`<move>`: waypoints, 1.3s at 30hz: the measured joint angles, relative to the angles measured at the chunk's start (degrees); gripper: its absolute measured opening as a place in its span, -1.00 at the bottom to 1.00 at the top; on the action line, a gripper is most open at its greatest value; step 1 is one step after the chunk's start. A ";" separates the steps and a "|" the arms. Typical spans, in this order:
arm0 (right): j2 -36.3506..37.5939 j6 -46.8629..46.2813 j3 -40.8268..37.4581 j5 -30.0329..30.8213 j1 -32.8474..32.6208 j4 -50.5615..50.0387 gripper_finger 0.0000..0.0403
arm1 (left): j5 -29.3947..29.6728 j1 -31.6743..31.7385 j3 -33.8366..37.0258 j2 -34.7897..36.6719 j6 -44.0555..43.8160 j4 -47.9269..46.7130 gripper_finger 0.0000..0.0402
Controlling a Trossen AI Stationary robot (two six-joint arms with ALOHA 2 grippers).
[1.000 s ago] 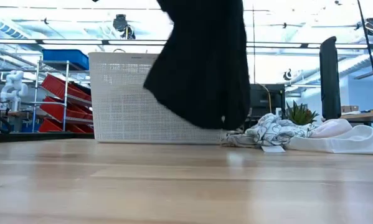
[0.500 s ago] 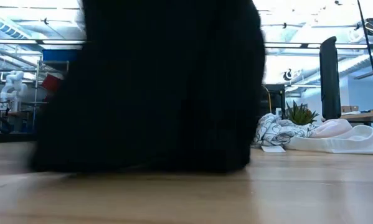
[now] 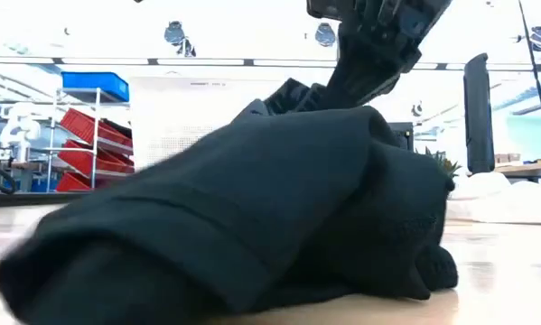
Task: Fold laundry
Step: Fold the black underwear
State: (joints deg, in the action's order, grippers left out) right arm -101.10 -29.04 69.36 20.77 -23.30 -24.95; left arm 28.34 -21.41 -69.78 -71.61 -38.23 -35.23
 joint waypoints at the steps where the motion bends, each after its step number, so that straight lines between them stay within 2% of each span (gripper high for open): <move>1: -0.05 1.69 0.00 0.17 0.02 -0.09 -0.97 | 0.01 0.00 0.00 0.00 0.00 0.03 -0.19; 4: 0.11 4.90 0.00 -0.18 -0.52 1.76 -0.97 | 0.02 0.00 0.00 0.00 -0.01 0.01 -0.19; 9: 0.37 7.46 0.02 -7.35 -3.98 5.95 -0.97 | 0.04 0.00 0.00 0.00 0.00 -0.01 -0.19; 16: -0.13 8.59 -0.37 -6.64 -8.01 6.57 -0.97 | 0.66 0.00 0.00 0.00 0.06 -0.01 -0.19; 20: -0.18 7.09 -0.52 2.67 -6.16 -1.70 -0.97 | 0.68 0.00 0.00 0.00 0.00 -0.01 -0.18; 25: 1.88 2.03 -0.55 19.00 -2.50 -17.90 -0.97 | 0.66 -0.11 0.00 0.00 -0.36 0.07 -0.18; 27: 2.93 -0.59 -0.55 25.39 -2.08 -21.30 -0.97 | 0.66 -0.15 0.00 0.00 -0.36 0.14 -0.18; 28: 3.17 -0.54 -0.55 26.24 -2.07 -21.12 -0.97 | 0.66 -0.15 0.02 0.00 -0.36 0.06 -0.18; 30: 3.25 2.21 -0.55 24.22 -2.17 -18.75 -0.97 | 0.66 -0.15 0.01 0.00 -0.36 0.04 -0.18; 34: 1.79 7.13 -1.46 15.65 -2.30 -13.80 -0.97 | 0.82 -0.15 0.02 0.00 0.03 0.01 -0.18; 39: 0.68 6.73 -3.87 14.72 -1.52 -13.28 -0.97 | 0.90 -0.13 0.02 -0.02 0.06 0.01 -0.18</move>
State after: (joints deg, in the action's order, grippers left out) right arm -100.42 -22.31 65.49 35.49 -24.82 -38.24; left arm 29.23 -21.54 -69.76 -71.63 -38.17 -35.22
